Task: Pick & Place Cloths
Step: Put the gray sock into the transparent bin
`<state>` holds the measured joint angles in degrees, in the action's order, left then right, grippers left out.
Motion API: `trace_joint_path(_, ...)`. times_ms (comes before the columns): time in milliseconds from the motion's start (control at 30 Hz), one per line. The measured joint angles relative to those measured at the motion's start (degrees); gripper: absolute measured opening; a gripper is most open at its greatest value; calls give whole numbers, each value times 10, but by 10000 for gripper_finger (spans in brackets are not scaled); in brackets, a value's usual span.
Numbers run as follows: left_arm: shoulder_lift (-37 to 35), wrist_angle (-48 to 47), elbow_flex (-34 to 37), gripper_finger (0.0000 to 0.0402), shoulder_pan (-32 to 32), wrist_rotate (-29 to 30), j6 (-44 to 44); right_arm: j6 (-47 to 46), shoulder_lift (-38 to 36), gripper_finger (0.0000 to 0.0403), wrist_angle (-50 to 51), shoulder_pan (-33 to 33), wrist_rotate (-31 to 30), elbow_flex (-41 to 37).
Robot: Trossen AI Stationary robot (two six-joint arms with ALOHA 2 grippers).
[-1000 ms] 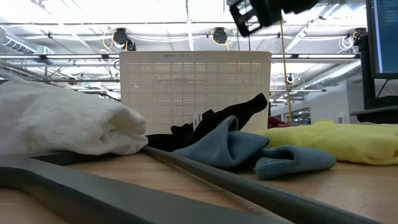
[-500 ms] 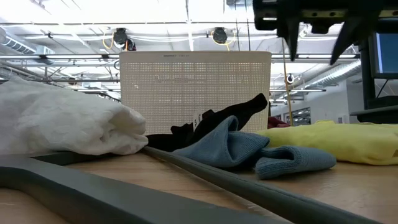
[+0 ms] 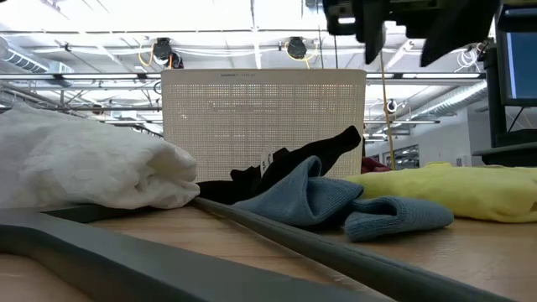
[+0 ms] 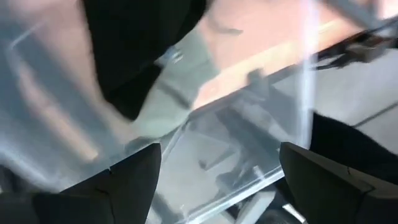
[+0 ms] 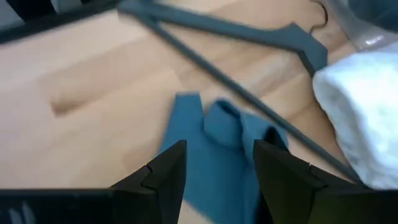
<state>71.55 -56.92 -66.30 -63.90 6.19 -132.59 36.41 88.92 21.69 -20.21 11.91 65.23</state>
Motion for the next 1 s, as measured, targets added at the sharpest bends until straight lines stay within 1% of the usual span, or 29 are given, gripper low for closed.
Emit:
trace_joint_path(67,0,0,0,327,-11,67,23,-14,19,176,-14,-1,6,0)
trace_joint_path(200,0,1,0,324,-25,251,98,-43,51,176,-59,7,43,0)
trace_joint_path(267,0,2,0,324,-27,318,133,-63,63,176,-80,11,48,0)
trace_joint_path(333,0,2,0,324,-27,364,163,-80,71,176,-82,14,48,0)
trace_joint_path(467,0,5,0,324,-27,424,213,-117,83,176,-91,19,48,0)
trace_joint_path(633,0,30,0,324,-26,482,283,-163,108,176,-91,22,42,0)
trace_joint_path(733,0,51,0,324,-26,509,333,-192,125,176,-80,21,18,1)
trace_joint_path(833,0,61,0,324,-26,530,371,-232,141,176,-72,22,12,0)
trace_joint_path(1000,0,66,0,324,-26,562,415,-275,142,176,-42,22,-37,0)
